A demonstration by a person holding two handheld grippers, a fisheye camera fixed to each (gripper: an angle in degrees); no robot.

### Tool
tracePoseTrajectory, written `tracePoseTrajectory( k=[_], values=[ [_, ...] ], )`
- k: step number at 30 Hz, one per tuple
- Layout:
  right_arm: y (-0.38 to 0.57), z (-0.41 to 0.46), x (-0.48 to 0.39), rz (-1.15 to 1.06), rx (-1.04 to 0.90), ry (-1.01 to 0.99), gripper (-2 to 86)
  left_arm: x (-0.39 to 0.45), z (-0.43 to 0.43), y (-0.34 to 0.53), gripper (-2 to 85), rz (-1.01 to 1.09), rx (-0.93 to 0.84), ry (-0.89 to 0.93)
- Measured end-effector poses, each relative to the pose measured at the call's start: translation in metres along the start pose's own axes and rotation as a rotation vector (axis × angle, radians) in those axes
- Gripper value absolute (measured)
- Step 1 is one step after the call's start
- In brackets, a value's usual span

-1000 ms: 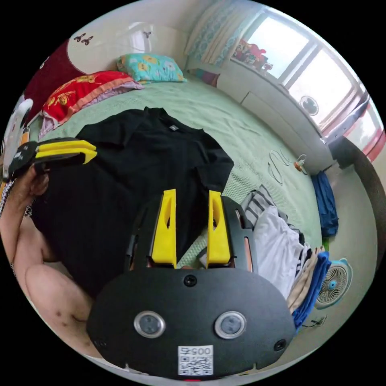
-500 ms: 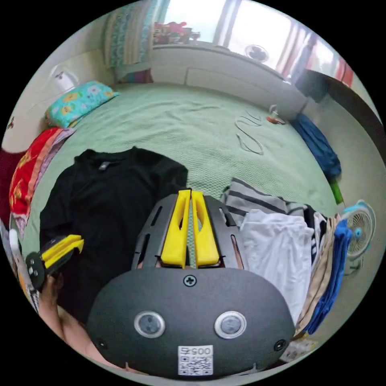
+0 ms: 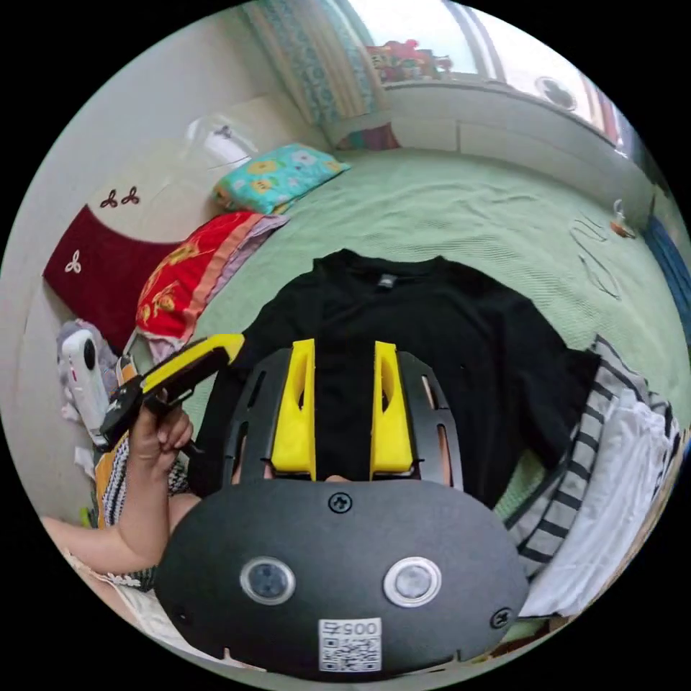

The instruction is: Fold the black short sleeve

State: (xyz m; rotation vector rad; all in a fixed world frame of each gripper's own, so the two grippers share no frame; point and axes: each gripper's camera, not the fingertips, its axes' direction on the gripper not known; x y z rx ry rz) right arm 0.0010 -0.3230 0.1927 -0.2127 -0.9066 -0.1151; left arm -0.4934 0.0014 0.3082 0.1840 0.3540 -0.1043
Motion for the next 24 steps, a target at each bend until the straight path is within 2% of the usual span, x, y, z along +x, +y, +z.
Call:
tracePoseTrajectory(
  k=[3, 7, 9, 10, 11, 16, 20, 24],
  values=[
    [-0.021, 0.035, -0.019, -0.041, -0.076, -0.006, 11.6, -0.043, -0.003, 0.005, -0.6, -0.073, -0.001, 0.040],
    [-0.044, 0.072, -0.014, -0.005, -0.199, 0.109, 9.3, -0.070, -0.005, 0.008, -0.7, -0.024, -0.033, -0.072],
    [-0.050, 0.069, -0.011, 0.013, -0.178, 0.105, 5.2, -0.085, -0.008, 0.010, -0.7, -0.055, -0.039, -0.056],
    [-0.055, 0.060, -0.010, 0.022, -0.141, 0.057, 0.4, -0.095, -0.011, 0.011, -0.7, -0.079, -0.019, -0.022],
    [-0.063, 0.050, -0.012, 0.025, -0.103, 0.012, -0.5, -0.101, -0.012, 0.012, -0.7, -0.094, -0.010, -0.008],
    [-0.130, 0.045, -0.046, -0.032, -0.041, -0.060, -1.5, -0.134, -0.015, 0.020, -0.7, -0.159, 0.018, 0.055],
    [-0.207, 0.083, -0.090, -0.061, -0.051, -0.084, -1.5, -0.145, -0.018, 0.023, -0.6, -0.131, 0.018, -0.013],
    [-0.263, 0.132, -0.110, 0.019, -0.103, -0.151, -0.9, -0.164, -0.013, 0.024, -0.7, -0.155, 0.016, 0.023]
  ],
)
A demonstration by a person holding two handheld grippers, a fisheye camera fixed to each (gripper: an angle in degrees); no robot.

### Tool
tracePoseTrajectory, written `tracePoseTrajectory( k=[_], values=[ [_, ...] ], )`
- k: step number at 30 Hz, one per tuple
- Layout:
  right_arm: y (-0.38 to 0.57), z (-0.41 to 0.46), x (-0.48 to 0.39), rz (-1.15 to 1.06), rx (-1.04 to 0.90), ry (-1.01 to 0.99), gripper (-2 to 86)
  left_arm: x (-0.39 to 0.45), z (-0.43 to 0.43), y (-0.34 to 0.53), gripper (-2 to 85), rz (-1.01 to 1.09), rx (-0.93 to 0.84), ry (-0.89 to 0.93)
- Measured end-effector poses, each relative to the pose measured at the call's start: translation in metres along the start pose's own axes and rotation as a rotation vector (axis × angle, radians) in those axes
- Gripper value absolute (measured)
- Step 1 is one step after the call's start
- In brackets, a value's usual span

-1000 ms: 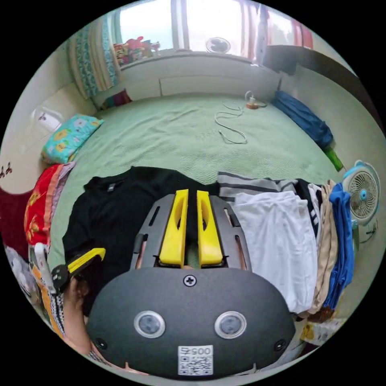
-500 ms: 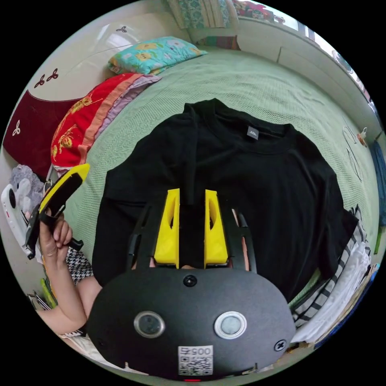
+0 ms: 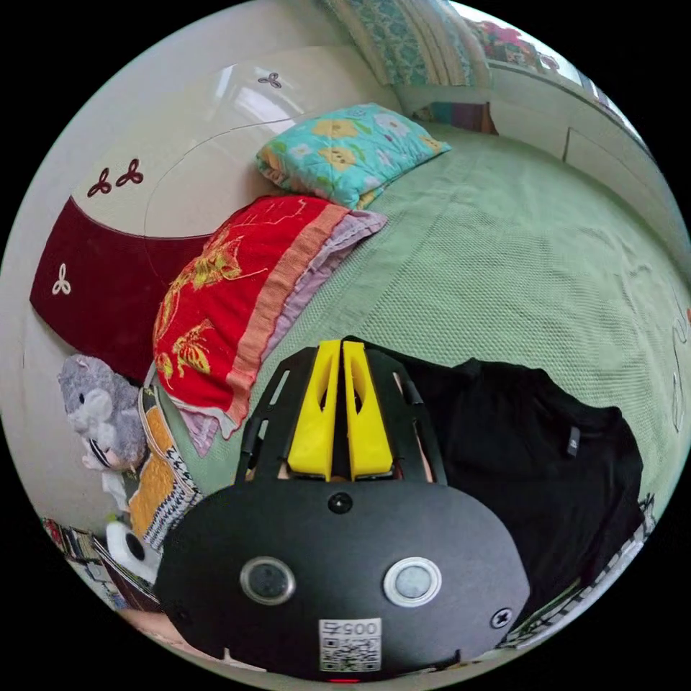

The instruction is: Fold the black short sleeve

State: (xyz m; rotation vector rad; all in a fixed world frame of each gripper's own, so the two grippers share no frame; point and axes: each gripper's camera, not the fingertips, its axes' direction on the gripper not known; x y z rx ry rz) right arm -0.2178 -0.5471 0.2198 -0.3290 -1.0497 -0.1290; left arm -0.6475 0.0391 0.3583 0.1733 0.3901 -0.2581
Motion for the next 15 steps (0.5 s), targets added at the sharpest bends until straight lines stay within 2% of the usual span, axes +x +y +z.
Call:
tracePoseTrajectory(
  k=[4, 7, 9, 11, 15],
  values=[
    [-0.041, 0.038, -0.005, 0.062, -0.141, 0.019, 3.6, -0.006, 0.008, -0.003, -0.5, 0.006, -0.004, -0.004],
    [-0.043, 0.032, -0.020, -0.081, -0.143, 0.043, 6.2, -0.008, 0.015, -0.005, 0.2, 0.017, -0.019, 0.008],
    [-0.031, 0.017, -0.028, -0.175, -0.108, 0.046, 7.3, -0.011, 0.019, -0.005, 1.0, 0.015, -0.024, 0.014],
    [-0.003, -0.015, -0.028, -0.281, 0.031, 0.094, 7.8, -0.012, 0.024, -0.004, 2.1, 0.017, -0.035, 0.033],
    [0.036, -0.043, 0.002, -0.290, 0.189, 0.247, 7.6, -0.005, 0.039, -0.003, 3.8, 0.033, -0.063, 0.025]
  ],
)
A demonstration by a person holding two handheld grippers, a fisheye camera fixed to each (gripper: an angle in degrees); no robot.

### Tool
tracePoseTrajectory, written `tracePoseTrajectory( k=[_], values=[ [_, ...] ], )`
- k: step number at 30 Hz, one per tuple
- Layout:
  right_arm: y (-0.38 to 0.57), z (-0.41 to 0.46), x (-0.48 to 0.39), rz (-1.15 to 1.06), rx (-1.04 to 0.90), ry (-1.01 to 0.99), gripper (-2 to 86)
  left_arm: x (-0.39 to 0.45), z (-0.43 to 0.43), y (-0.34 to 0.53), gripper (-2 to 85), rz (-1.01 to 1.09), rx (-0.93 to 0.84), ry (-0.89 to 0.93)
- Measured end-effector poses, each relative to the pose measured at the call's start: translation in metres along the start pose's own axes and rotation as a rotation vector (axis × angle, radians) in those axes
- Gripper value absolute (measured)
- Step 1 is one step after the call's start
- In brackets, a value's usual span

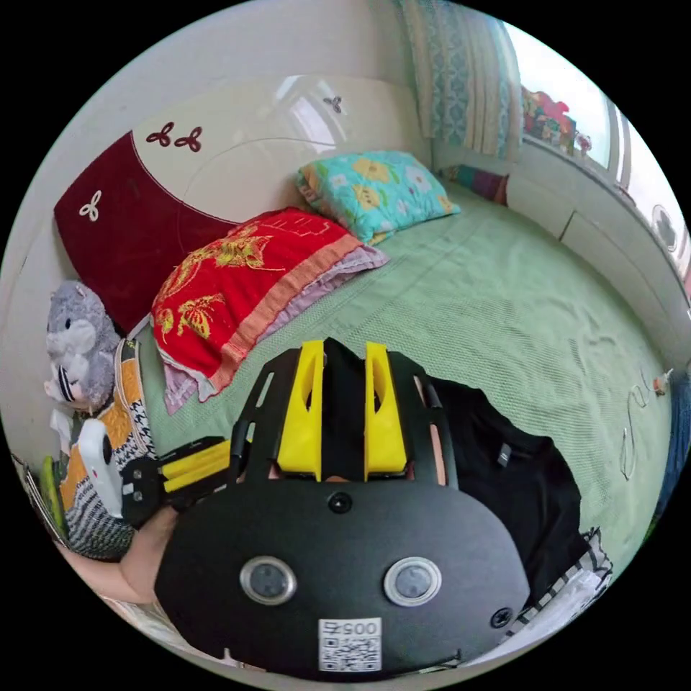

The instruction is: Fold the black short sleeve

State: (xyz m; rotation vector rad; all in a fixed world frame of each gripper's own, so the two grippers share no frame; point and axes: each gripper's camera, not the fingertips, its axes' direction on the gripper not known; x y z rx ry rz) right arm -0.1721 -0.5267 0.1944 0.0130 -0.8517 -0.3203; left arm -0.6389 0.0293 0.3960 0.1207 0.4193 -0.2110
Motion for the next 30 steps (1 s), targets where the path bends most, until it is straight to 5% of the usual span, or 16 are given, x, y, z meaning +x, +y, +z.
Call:
tracePoseTrajectory(
  k=[4, 12, 21, 30],
  values=[
    [0.019, 0.052, 0.045, 0.088, -0.211, 0.087, 7.6, 0.015, 0.021, -0.003, 3.7, 0.030, -0.043, -0.034],
    [-0.006, 0.146, 0.077, 0.181, -0.287, 0.334, 2.1, 0.026, 0.058, -0.016, 0.0, 0.028, -0.114, -0.066],
    [-0.038, 0.167, 0.127, 0.353, -0.321, 0.164, -0.6, 0.032, 0.096, -0.025, -0.7, 0.005, -0.242, -0.159],
    [-0.017, 0.065, 0.145, 0.370, -0.231, -0.093, -0.9, 0.052, 0.097, -0.023, -0.6, -0.005, -0.220, -0.194]
  ],
)
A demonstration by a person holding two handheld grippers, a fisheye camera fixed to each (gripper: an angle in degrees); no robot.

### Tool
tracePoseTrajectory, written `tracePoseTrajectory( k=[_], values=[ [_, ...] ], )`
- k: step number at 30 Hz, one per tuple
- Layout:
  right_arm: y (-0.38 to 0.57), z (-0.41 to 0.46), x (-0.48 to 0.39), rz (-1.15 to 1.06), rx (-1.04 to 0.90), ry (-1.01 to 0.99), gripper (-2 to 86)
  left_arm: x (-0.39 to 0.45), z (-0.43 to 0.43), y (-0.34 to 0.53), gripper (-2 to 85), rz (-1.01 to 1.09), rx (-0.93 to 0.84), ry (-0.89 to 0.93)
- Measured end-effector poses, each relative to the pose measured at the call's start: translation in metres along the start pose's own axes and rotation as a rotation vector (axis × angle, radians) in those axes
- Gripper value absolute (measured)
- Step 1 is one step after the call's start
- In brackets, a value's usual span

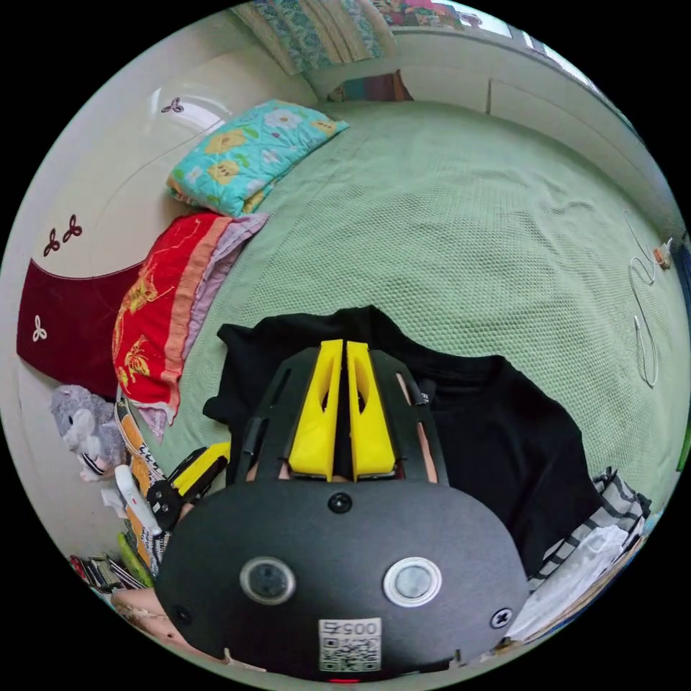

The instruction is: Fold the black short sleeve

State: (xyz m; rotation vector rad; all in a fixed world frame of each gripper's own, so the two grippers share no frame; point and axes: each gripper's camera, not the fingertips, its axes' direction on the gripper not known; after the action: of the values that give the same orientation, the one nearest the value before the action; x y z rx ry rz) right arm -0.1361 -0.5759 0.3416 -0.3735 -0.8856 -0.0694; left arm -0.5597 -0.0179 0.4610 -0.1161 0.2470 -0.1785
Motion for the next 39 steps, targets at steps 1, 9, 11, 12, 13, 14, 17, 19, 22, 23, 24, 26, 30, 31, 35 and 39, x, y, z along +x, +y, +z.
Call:
tracePoseTrajectory(
  k=[1, 9, 11, 12, 13, 14, 17, 19, 22, 23, 24, 26, 30, 31, 35, 39],
  values=[
    [0.003, -0.007, 0.004, 0.016, 0.006, -0.005, -0.9, 0.003, -0.002, 0.001, -0.6, -0.005, 0.004, -0.007],
    [0.039, 0.044, -0.087, -0.322, 0.026, 0.110, -1.1, 0.026, -0.035, 0.006, -0.6, -0.010, 0.115, 0.027],
    [0.032, 0.082, -0.110, -0.358, -0.025, 0.121, -1.2, 0.035, -0.034, 0.005, -0.7, 0.016, 0.093, 0.072],
    [0.028, 0.092, -0.113, -0.349, -0.038, 0.131, -1.2, 0.041, -0.032, 0.003, -0.7, 0.039, 0.069, 0.069],
    [0.019, 0.109, -0.116, -0.306, -0.060, 0.177, -1.3, 0.047, -0.030, 0.002, -0.7, 0.055, 0.047, 0.038],
    [0.011, 0.124, -0.116, -0.266, -0.094, 0.207, -1.3, 0.050, -0.028, 0.002, -0.7, 0.062, 0.032, 0.021],
    [0.000, 0.146, -0.108, -0.146, -0.153, 0.246, -1.3, 0.054, -0.028, 0.002, -0.7, 0.056, -0.007, 0.031],
    [0.003, 0.141, -0.105, -0.088, -0.109, 0.213, -1.3, 0.052, -0.034, 0.003, -0.7, 0.033, -0.010, 0.078],
    [0.022, 0.112, -0.107, -0.102, -0.004, 0.044, -1.3, 0.056, -0.047, 0.008, -0.6, 0.017, 0.009, 0.101],
    [0.038, 0.093, -0.107, -0.132, 0.052, -0.008, -1.2, 0.058, -0.052, 0.009, -0.6, 0.015, 0.026, 0.088],
    [0.048, 0.082, -0.107, -0.149, 0.079, -0.026, -1.2, 0.061, -0.065, 0.013, -0.6, 0.009, 0.077, 0.055],
    [0.107, 0.033, -0.107, -0.233, 0.191, 0.025, -1.2, 0.067, -0.087, 0.020, -0.7, -0.002, 0.158, 0.052],
    [0.242, -0.041, -0.087, -0.312, 0.370, 0.233, -1.2, 0.100, -0.125, 0.041, -0.7, 0.047, 0.240, 0.215],
    [0.289, -0.061, -0.071, -0.273, 0.422, 0.298, -1.2, 0.119, -0.131, 0.049, -0.7, 0.088, 0.234, 0.238],
    [0.442, -0.065, 0.002, -0.099, 0.267, 0.361, -1.0, 0.186, -0.138, 0.082, -0.7, 0.226, 0.169, 0.258],
    [0.543, -0.042, 0.021, -0.067, 0.095, 0.352, -1.0, 0.225, -0.123, 0.107, -0.6, 0.246, 0.047, 0.116]
  ],
)
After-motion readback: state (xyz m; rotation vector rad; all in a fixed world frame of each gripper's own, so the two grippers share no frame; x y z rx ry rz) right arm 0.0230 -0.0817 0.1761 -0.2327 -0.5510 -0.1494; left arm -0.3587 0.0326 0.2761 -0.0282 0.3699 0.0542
